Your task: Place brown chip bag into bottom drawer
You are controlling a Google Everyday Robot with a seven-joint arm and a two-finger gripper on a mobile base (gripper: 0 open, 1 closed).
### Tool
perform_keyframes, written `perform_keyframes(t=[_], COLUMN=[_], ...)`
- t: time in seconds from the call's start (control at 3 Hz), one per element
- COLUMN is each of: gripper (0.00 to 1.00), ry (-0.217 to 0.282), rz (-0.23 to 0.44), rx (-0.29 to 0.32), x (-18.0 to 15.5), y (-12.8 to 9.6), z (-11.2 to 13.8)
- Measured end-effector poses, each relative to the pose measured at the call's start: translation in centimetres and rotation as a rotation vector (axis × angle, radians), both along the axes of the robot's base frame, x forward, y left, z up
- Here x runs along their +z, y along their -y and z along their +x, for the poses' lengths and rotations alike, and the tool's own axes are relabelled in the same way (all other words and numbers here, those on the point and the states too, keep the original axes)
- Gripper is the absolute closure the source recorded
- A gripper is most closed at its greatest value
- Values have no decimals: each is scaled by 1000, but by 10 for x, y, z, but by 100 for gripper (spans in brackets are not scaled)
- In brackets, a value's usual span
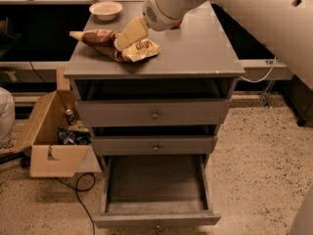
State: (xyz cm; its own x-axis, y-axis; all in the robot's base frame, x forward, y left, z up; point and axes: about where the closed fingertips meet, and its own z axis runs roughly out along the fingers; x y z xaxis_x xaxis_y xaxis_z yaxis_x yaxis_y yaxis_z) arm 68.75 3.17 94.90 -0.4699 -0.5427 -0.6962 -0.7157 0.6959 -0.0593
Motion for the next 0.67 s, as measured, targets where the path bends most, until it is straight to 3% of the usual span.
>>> perform_keyframes(t=[0.33, 0.67], gripper=[0, 0], ry=[0, -12], rz=[0, -24], rx=[0, -6], x=[0, -23], y=[0, -16], z=[0, 23])
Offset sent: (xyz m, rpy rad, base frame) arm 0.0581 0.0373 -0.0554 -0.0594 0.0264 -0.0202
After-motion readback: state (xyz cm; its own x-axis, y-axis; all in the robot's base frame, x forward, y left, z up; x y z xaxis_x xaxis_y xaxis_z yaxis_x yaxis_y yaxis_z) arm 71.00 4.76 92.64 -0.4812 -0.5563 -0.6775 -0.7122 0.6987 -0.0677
